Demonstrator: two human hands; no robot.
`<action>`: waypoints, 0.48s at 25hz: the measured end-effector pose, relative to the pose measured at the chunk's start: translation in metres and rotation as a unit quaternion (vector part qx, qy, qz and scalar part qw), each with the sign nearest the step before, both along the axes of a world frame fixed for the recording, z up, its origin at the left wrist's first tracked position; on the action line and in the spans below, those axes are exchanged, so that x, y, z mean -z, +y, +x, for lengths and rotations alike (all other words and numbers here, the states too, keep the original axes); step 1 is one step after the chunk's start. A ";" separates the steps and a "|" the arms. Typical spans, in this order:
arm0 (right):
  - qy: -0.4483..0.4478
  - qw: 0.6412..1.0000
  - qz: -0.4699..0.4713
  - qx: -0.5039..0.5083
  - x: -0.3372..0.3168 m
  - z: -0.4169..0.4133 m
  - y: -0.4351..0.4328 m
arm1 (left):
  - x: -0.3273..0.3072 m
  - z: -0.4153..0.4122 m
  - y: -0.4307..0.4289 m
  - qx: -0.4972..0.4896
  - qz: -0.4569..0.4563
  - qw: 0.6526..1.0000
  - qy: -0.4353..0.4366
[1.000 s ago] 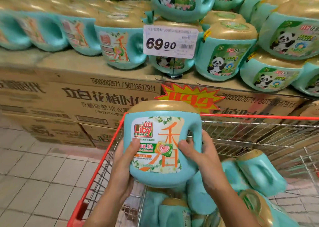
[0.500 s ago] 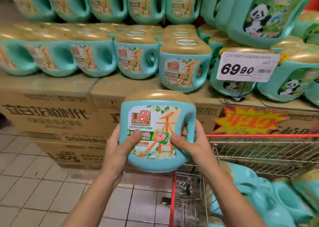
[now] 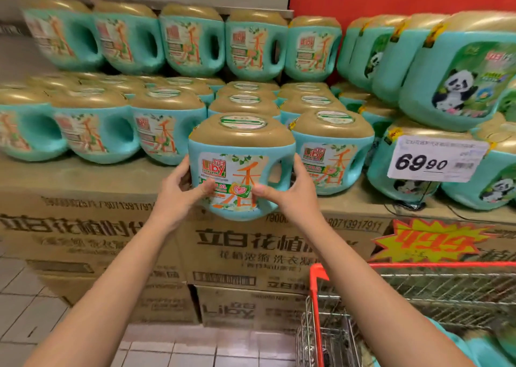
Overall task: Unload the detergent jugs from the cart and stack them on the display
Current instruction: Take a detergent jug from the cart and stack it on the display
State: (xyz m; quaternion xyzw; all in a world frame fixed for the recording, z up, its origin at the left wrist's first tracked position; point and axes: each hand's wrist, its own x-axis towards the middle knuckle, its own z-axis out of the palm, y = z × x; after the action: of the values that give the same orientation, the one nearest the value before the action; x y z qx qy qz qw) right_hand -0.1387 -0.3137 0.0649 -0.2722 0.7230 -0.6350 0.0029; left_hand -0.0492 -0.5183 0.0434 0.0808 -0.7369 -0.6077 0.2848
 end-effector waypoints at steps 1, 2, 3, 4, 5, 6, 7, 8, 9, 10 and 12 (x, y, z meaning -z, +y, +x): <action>0.003 1.000 0.002 0.006 0.006 -0.005 -0.007 | 0.006 -0.006 -0.005 0.001 0.013 1.000 0.001; 0.006 1.000 0.005 0.010 0.013 -0.009 -0.011 | 0.012 -0.010 -0.007 0.002 0.022 1.000 0.002; 0.005 1.000 0.007 0.012 0.020 -0.012 -0.015 | 0.017 -0.014 -0.008 0.003 0.027 1.000 0.006; -0.001 1.000 0.003 0.015 0.026 -0.014 -0.018 | 0.020 -0.018 -0.009 0.007 0.030 0.999 0.011; -0.012 1.000 -0.004 0.019 0.032 -0.016 -0.019 | 0.022 -0.021 -0.009 0.008 0.032 0.999 0.014; -0.022 0.999 -0.009 0.028 0.036 -0.018 -0.022 | 0.023 -0.024 -0.008 0.002 0.034 0.999 0.012; -0.027 0.999 -0.009 0.042 0.038 -0.019 -0.024 | 0.024 -0.026 -0.006 -0.015 0.032 0.999 0.012; -0.023 0.998 -0.001 0.061 0.038 -0.021 -0.026 | 0.026 -0.029 -0.002 -0.047 0.023 0.999 0.012; -0.016 0.996 0.017 0.084 0.038 -0.023 -0.028 | 0.028 -0.030 0.001 -0.088 0.001 0.996 0.006; -0.006 0.994 0.039 0.106 0.037 -0.024 -0.029 | 0.030 -0.031 0.004 -0.124 -0.026 0.992 -0.008; 0.000 0.989 0.071 0.132 0.036 -0.026 -0.030 | 0.035 -0.033 0.007 -0.144 -0.052 0.988 -0.022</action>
State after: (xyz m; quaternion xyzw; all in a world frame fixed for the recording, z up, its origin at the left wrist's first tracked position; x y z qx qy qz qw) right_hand -0.1643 -0.3440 0.0289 -0.1734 0.7956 -0.5772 -0.0615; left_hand -0.0825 -0.5115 0.0080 0.1850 -0.7543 -0.5192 0.3567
